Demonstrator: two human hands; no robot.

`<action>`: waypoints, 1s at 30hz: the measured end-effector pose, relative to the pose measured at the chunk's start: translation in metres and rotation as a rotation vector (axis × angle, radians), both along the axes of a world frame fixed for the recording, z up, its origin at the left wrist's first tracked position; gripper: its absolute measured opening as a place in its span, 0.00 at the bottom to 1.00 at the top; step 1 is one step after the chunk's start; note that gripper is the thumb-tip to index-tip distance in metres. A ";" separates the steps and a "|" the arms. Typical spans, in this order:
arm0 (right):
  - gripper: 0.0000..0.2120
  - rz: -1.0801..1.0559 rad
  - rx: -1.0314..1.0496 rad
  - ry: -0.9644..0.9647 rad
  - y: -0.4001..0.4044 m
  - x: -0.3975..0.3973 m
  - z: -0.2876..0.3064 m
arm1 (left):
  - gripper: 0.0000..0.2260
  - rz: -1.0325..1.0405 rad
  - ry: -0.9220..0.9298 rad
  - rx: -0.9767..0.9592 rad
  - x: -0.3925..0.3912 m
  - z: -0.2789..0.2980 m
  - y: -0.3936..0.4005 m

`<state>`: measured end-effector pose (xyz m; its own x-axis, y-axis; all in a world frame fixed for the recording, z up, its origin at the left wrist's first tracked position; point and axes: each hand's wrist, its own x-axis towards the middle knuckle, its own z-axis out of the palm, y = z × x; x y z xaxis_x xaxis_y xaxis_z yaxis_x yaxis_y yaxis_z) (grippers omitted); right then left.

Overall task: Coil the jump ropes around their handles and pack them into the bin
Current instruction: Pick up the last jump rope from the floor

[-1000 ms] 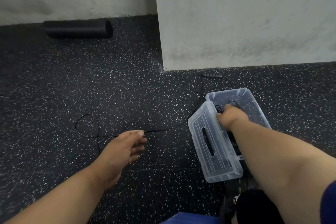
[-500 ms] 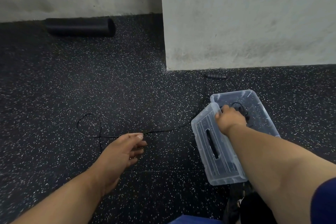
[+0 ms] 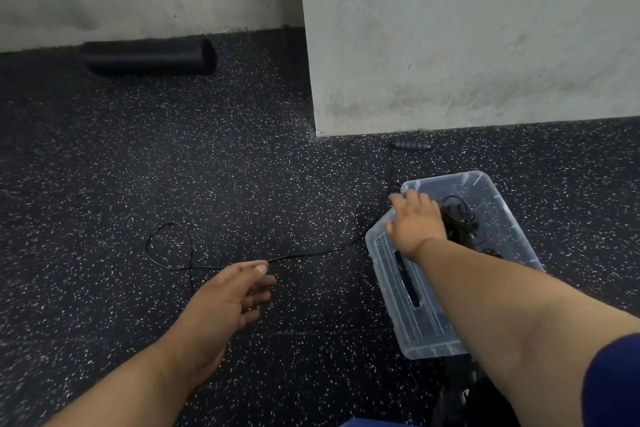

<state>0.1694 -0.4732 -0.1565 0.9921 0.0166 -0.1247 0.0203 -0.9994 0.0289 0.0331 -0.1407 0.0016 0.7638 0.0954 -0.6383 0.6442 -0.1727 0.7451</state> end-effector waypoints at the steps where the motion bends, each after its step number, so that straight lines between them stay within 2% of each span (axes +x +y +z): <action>1: 0.22 0.068 -0.025 0.029 0.008 0.001 -0.003 | 0.11 0.000 -0.001 0.005 0.000 0.000 0.001; 4: 0.22 0.214 -0.108 0.144 0.030 0.002 -0.016 | 0.10 -0.003 -0.005 0.016 0.002 0.001 0.004; 12: 0.23 0.336 -0.285 0.474 0.066 0.016 -0.054 | 0.08 -0.037 -0.019 0.118 0.013 -0.002 0.018; 19: 0.24 0.325 -0.305 0.609 0.097 0.035 -0.089 | 0.10 -0.068 -0.019 0.179 0.028 -0.005 0.034; 27: 0.24 0.285 -0.276 0.619 0.130 0.057 -0.122 | 0.10 -0.094 0.015 0.191 0.044 -0.018 0.054; 30: 0.21 0.309 -0.286 0.668 0.137 0.057 -0.129 | 0.10 -0.088 0.024 0.189 0.048 -0.022 0.060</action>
